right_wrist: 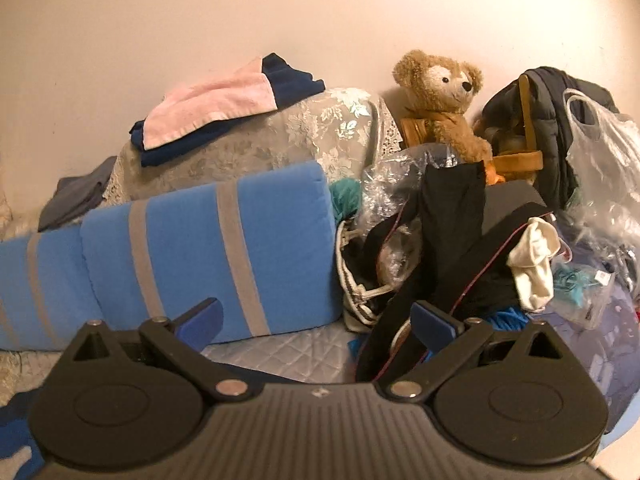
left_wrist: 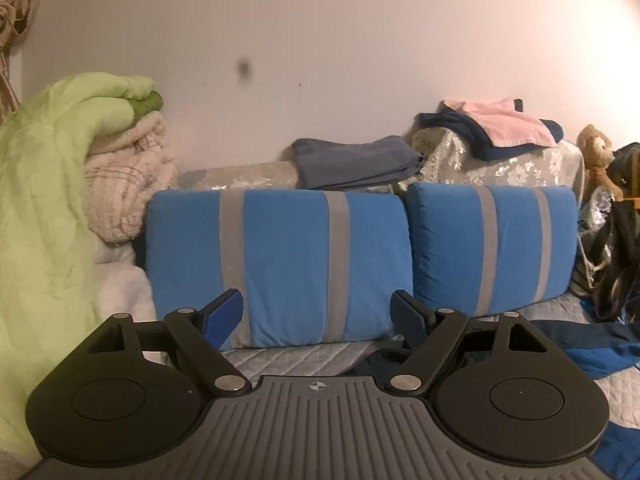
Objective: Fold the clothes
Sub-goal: 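Move both tools back over the jacket toward the dark collar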
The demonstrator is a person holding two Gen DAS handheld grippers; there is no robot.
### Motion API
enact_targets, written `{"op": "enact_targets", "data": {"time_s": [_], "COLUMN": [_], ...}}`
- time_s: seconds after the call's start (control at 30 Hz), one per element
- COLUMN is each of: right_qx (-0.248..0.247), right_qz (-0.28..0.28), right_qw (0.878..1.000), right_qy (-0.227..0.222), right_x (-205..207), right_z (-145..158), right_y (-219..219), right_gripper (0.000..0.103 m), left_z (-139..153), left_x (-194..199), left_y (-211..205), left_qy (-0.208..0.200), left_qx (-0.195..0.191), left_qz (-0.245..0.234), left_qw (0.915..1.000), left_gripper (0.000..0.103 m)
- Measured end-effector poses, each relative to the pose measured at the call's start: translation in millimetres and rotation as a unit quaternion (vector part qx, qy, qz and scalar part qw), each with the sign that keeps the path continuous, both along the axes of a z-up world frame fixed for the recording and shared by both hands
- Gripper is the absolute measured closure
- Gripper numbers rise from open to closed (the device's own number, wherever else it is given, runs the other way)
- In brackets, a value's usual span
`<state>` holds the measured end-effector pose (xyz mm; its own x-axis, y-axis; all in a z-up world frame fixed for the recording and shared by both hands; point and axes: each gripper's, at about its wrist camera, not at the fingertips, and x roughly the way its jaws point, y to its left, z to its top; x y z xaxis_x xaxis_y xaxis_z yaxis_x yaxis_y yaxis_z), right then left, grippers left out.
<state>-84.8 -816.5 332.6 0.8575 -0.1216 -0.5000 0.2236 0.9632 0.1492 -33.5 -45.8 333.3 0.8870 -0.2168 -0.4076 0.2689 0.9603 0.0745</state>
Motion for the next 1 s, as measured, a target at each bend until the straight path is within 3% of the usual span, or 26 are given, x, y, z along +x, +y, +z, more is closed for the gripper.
{"op": "enact_targets", "data": {"time_s": [0.23,0.5,0.67,1.0], "right_qx": [-0.018,-0.031,-0.056,-0.094], "right_qz": [0.011,0.076,0.122,0.161], "right_qw": [1.000,0.996,0.989,0.978], "right_qy": [0.008,0.037,0.067,0.093], "right_x": [19.6,45.6,63.1,93.1], "right_z": [-6.5,-62.4,-105.4,-148.8], "right_y": [15.2,63.2,107.0,162.1], "right_gripper": [0.000,0.000,0.000,0.000], "left_z": [-9.3,-59.2,-91.2,-129.0], "left_x": [21.8,46.6,57.4,77.3], "left_y": [-8.9,-27.2,-42.7,-67.7], "left_qy": [0.004,0.046,0.071,0.108], "left_qx": [-0.008,-0.017,0.004,0.024], "left_qz": [0.000,0.002,-0.006,-0.024], "left_qw": [1.0000,0.9988,0.9974,0.9935], "left_gripper": [0.022,0.022,0.022,0.022]}}
